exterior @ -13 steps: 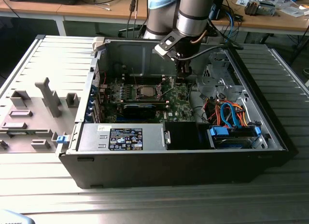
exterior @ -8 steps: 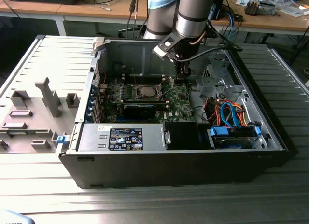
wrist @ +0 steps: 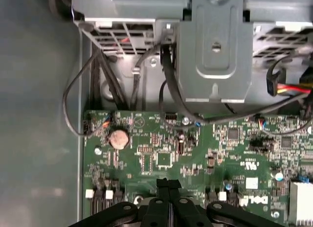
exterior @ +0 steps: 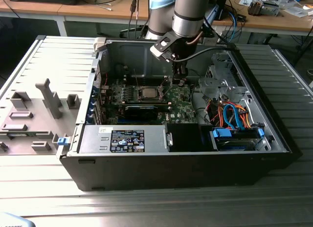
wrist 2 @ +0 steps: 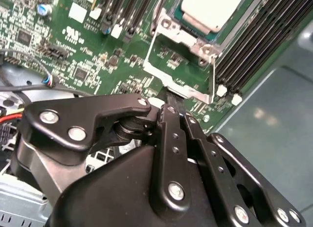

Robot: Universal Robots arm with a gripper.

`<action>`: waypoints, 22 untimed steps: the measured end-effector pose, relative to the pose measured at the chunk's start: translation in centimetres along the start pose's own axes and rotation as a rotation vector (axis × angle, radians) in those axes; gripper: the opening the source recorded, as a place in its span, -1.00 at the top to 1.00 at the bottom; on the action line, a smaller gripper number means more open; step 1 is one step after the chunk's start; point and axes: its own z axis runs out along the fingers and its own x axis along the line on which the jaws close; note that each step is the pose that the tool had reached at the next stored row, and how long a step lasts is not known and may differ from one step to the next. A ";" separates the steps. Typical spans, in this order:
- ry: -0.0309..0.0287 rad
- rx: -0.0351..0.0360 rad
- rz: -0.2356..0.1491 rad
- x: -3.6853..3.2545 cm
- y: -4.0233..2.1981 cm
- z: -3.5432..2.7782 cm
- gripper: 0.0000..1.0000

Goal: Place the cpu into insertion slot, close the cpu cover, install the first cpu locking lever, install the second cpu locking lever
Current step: 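Close the cpu cover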

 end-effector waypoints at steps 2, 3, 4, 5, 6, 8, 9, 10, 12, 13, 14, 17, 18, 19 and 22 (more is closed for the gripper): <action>0.0001 0.0000 0.000 0.02 -0.90 0.01 0.79; 0.0001 -0.0001 0.000 0.03 -1.12 0.01 0.79; 0.0001 -0.0001 0.000 0.04 -1.31 0.01 0.79; 0.0001 -0.0001 0.000 0.04 -1.54 0.01 0.79; 0.0001 -0.0001 0.000 0.05 -1.68 0.01 0.79; 0.0001 0.0000 0.000 0.06 -2.26 0.01 0.79; 0.0000 0.0000 0.000 0.07 -2.50 0.02 0.79; 0.0000 0.0000 0.000 0.08 -2.66 0.02 0.79; 0.0002 -0.0001 0.000 0.10 -3.37 0.04 0.79; 0.0002 -0.0001 0.000 0.10 -3.61 0.05 0.79; 0.0002 -0.0001 0.000 0.10 -3.84 0.07 0.79; 0.0003 -0.0001 0.000 0.13 -4.74 0.22 0.79; 0.0001 0.0000 0.000 0.14 -5.21 0.44 0.79; 0.0001 0.0000 0.000 0.15 -5.65 0.71 0.79; 0.0001 0.0000 0.000 0.17 -6.68 1.30 0.79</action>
